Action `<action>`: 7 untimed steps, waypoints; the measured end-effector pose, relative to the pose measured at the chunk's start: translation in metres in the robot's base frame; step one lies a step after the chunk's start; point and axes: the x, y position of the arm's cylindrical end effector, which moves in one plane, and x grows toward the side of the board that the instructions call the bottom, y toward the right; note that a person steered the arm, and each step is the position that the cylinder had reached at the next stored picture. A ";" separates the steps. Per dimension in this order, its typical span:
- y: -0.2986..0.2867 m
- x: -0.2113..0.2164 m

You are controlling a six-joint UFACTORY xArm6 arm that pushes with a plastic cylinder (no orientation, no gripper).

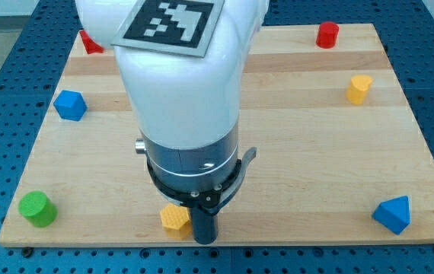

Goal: Move the yellow hexagon towards the center of the board

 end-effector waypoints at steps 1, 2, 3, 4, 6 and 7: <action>-0.006 0.000; -0.028 -0.001; -0.029 -0.002; -0.042 0.000; -0.069 -0.001; -0.092 -0.001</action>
